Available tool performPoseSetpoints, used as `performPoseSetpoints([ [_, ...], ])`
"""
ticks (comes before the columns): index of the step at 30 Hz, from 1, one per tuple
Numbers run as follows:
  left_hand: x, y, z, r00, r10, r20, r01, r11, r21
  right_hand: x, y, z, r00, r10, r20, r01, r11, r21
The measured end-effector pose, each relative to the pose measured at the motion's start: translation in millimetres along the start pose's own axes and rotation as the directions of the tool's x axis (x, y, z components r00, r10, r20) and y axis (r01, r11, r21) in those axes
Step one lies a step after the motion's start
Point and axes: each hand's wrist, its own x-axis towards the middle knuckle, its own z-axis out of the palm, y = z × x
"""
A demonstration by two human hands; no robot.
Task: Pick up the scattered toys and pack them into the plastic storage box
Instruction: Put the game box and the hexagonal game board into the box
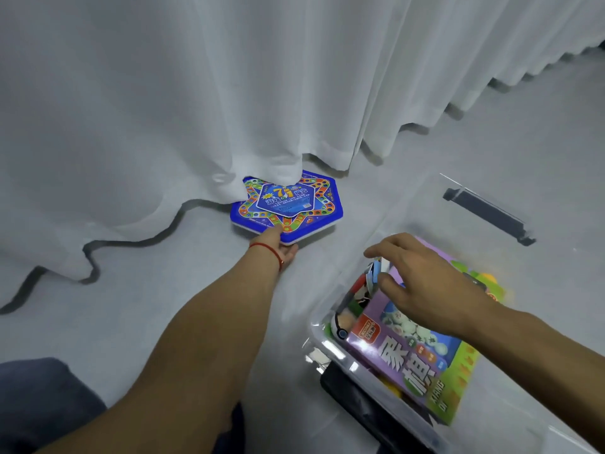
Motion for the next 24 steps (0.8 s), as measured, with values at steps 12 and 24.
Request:
performPoseSetpoints([
  [12,-146,3,-44,0.933,0.039,0.358,-0.011,0.997,-0.081,-34,17,-35,0.962,0.16,-0.221,-0.123,0.978,0.171],
  [24,-265,-89,2,0.778,-0.024,0.628,-0.348,0.816,0.462,-106,54,-43,0.589,0.808,0.015,-0.256,0.169,0.952],
])
